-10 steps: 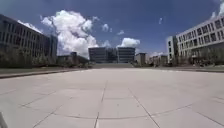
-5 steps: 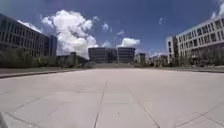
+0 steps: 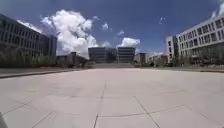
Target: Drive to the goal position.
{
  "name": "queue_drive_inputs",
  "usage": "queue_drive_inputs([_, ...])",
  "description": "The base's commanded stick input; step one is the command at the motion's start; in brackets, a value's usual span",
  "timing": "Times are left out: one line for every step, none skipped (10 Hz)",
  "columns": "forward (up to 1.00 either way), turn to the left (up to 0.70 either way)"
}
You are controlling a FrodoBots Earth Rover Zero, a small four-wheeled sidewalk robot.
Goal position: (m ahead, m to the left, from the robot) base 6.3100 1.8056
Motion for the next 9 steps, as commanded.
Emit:
queue_drive_inputs([0.7,0.0])
queue_drive_inputs([0.7,0.0])
queue_drive_inputs([0.7,0.0])
queue_drive_inputs([0.7,0.0])
queue_drive_inputs([0.7,0.0])
queue_drive_inputs([0.7,0.0])
queue_drive_inputs([0.7,0.0])
queue_drive_inputs([0.7,0.06])
queue_drive_inputs([0.7,0.05])
